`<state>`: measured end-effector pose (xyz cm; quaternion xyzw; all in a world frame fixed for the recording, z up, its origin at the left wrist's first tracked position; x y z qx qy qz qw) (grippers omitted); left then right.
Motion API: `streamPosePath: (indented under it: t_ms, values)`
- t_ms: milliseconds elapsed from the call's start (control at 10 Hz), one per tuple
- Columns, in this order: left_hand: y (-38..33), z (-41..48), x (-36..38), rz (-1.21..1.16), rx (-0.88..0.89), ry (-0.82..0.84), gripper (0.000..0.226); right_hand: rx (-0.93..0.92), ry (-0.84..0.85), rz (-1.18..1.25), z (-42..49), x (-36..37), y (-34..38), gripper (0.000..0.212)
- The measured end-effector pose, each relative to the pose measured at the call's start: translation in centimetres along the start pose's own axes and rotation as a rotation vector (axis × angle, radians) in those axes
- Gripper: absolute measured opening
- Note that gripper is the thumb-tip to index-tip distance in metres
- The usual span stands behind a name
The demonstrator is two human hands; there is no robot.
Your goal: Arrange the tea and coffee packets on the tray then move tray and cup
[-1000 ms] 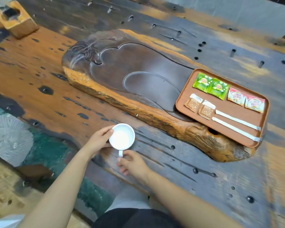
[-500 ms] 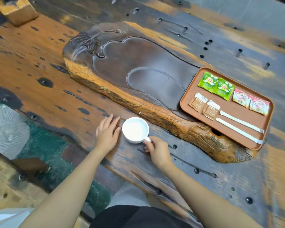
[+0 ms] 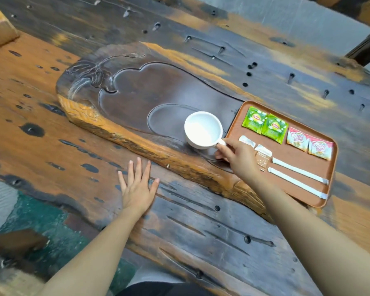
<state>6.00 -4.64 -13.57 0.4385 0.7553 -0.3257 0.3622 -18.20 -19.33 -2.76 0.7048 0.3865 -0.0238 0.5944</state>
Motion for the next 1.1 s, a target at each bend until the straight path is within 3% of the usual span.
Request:
streamPosePath:
  t_ms: [500, 800, 900, 1100]
  values:
    - [-0.2, 0.0, 0.2, 0.054, -0.027, -0.056, 0.077, 0.046, 0.021, -0.031, 9.1, -5.0, -2.8, 0.014]
    - [-0.4, -0.1, -0.2, 0.052, -0.039, -0.034, 0.079, 0.025, 0.103, -0.222, 10.4, -5.7, -2.0, 0.024]
    - [-0.5, -0.1, -0.3, 0.054, -0.039, 0.0, 0.08, 0.067, 0.074, -0.225, 10.2, -5.5, -1.7, 0.025]
    - [0.0, 0.1, 0.0, 0.067, -0.048, 0.042, 0.09, 0.11, -0.158, -0.06, 7.4, -6.1, -1.6, 0.035]
Point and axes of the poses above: each hand's wrist, its own z-axis towards the middle knuckle, its own x-axis out of the palm, y = z × x, the point moved 5 cm from there along z, towards the middle knuckle, and after that the axes turned 11 degrees about y, right-handed, at the moved point
